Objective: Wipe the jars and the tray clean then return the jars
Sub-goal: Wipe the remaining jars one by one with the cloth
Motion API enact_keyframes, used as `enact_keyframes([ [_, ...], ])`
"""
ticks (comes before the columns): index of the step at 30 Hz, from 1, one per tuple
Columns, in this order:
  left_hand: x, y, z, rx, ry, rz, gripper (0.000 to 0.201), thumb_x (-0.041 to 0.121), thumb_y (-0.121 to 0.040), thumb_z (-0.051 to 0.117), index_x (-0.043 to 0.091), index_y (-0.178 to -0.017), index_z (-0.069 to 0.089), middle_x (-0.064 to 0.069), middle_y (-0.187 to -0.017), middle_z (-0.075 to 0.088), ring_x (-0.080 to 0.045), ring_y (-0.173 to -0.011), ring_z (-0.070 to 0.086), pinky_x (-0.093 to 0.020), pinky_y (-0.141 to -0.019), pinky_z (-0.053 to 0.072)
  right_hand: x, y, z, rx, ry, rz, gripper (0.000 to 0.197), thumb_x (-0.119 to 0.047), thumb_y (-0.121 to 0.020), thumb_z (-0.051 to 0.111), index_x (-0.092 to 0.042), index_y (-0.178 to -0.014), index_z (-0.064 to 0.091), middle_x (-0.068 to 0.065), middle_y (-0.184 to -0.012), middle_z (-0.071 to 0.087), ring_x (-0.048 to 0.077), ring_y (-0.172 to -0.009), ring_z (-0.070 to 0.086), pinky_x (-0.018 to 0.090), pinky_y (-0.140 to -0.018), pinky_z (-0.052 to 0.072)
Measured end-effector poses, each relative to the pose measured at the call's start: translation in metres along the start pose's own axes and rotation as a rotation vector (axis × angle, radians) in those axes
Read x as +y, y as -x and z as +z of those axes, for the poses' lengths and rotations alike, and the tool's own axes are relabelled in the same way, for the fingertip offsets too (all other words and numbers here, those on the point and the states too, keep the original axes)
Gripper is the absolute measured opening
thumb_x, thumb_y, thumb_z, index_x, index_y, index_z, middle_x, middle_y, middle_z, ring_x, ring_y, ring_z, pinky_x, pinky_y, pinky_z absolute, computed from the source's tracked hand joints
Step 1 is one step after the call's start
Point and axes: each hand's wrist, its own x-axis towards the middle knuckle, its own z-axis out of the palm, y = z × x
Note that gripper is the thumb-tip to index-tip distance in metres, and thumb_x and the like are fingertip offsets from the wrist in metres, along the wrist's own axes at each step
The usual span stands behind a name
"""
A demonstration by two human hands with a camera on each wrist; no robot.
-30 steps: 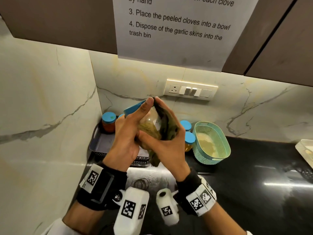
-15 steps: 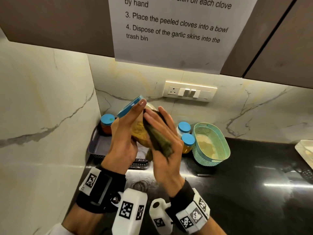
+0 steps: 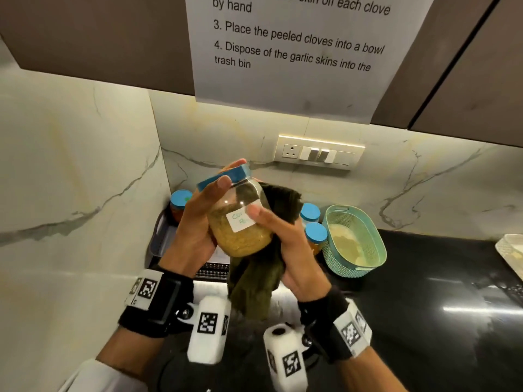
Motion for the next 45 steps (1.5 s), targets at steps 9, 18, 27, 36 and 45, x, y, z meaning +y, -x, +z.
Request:
enact_keyframes([
  [9, -0.011, 0.027, 0.024, 0.202, -0.164, 0.093, 0.092, 0.053, -0.059, 0.094, 0.01, -0.134, 0.063, -0.01, -0.121, 0.075, -0.028, -0.113, 0.072, -0.044, -0.097, 0.059, 0.054, 0.007, 0.0, 0.221, 0.813, -0.884, 0.08, -0.003, -0.075, 0.086, 0.001, -0.146, 0.05, 0.021, -0.152, 0.054, 0.037, -0.147, 0.047, 0.06, -0.116, 0.043],
  [18, -0.01, 0.027, 0.023, 0.078, -0.122, 0.166, 0.109, 0.062, -0.035, 0.098, 0.012, -0.127, 0.067, -0.006, -0.114, 0.076, -0.019, -0.105, 0.071, -0.032, -0.08, 0.059, 0.001, 0.003, 0.001, 0.164, 0.118, -0.267, 0.031, -0.024, -0.096, 0.055, -0.018, -0.121, 0.074, 0.008, -0.118, 0.075, 0.021, -0.111, 0.07, 0.036, -0.09, 0.06],
  [27, -0.008, 0.024, 0.025, -0.041, -0.26, 0.288, 0.136, 0.075, -0.04, 0.091, 0.009, -0.15, 0.044, -0.022, -0.133, 0.059, -0.028, -0.113, 0.063, -0.035, -0.085, 0.056, -0.016, -0.02, -0.03, 0.065, -0.165, 0.253, 0.032, -0.035, -0.097, 0.057, -0.013, -0.114, 0.074, 0.011, -0.104, 0.075, 0.027, -0.097, 0.068, 0.041, -0.09, 0.054],
  [36, -0.028, 0.014, 0.021, 0.237, -0.111, 0.325, 0.127, 0.073, -0.043, 0.091, 0.004, -0.142, 0.053, -0.034, -0.133, 0.055, -0.054, -0.126, 0.053, -0.071, -0.104, 0.045, 0.02, -0.027, -0.016, 0.064, -0.507, 0.436, 0.04, -0.042, -0.093, 0.058, -0.01, -0.108, 0.077, 0.015, -0.105, 0.073, 0.027, -0.097, 0.069, 0.04, -0.093, 0.057],
  [45, -0.045, 0.004, 0.003, 0.461, -0.445, 0.619, 0.078, 0.044, -0.059, 0.091, 0.019, -0.126, 0.059, 0.004, -0.121, 0.065, -0.006, -0.113, 0.062, -0.037, -0.105, 0.051, 0.037, -0.008, -0.007, 0.265, -0.605, 0.29, 0.05, -0.037, -0.104, 0.052, -0.005, -0.14, 0.064, 0.025, -0.137, 0.065, 0.04, -0.132, 0.06, 0.053, -0.118, 0.042],
])
